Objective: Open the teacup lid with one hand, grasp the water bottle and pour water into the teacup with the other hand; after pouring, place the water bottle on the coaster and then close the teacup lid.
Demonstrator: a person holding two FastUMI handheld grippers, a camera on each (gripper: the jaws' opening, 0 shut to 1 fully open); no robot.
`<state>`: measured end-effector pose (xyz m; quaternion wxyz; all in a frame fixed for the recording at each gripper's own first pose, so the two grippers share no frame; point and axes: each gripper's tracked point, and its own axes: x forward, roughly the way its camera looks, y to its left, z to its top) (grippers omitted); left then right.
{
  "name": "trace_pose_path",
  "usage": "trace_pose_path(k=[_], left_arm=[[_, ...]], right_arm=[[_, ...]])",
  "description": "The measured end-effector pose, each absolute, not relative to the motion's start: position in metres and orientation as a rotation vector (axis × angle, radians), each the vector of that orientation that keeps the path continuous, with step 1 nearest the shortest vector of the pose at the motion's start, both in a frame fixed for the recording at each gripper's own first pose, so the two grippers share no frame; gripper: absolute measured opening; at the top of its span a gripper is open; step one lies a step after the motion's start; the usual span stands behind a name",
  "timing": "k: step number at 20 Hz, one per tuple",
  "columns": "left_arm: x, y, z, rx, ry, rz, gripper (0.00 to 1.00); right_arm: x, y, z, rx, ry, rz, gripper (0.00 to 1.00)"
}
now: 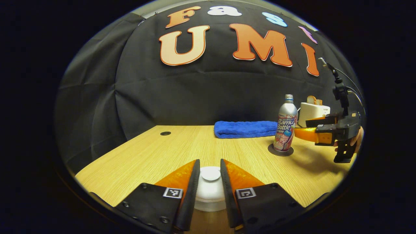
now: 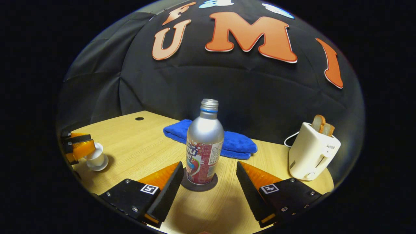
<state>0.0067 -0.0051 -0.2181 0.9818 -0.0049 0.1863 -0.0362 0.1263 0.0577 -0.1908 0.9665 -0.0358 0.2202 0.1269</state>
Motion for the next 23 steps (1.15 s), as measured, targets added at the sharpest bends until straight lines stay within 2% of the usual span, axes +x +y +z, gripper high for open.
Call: trace_pose_path(k=[2,5,7,8,9,11,14,15,23], left_arm=[[0.008,-0.006,-0.204,-0.018,0.334,-0.064,0.53],[0.011,-0.012,-0.174,-0.018,0.26,-0.058,0.77],[0.013,-0.018,-0.153,-0.014,0.21,-0.054,0.88],[0.013,-0.021,-0.141,-0.021,0.182,-0.055,0.9],[0.012,-0.027,-0.13,-0.029,0.159,-0.064,0.88],[0.01,-0.037,-0.112,-0.036,0.125,-0.076,0.96],[0.01,-0.055,-0.084,-0.047,0.073,-0.096,0.93],[0.009,-0.061,-0.078,-0.05,0.064,-0.103,1.0],[0.009,-0.116,-0.051,-0.087,0.039,-0.149,1.0]], right_arm=[[0.118,0.053,-0.174,-0.065,0.406,0.251,0.98],[0.106,0.046,-0.15,-0.062,0.347,0.241,0.98],[0.1,0.04,-0.136,-0.065,0.312,0.229,0.98],[0.096,0.037,-0.129,-0.066,0.294,0.219,0.98],[0.092,0.034,-0.121,-0.068,0.275,0.212,0.98],[0.083,0.026,-0.107,-0.074,0.242,0.193,0.98],[0.073,0.021,-0.086,-0.063,0.187,0.176,0.98],[0.069,0.024,-0.09,-0.063,0.17,0.169,0.98],[0.047,0.002,-0.052,-0.076,0.042,0.094,0.98]])
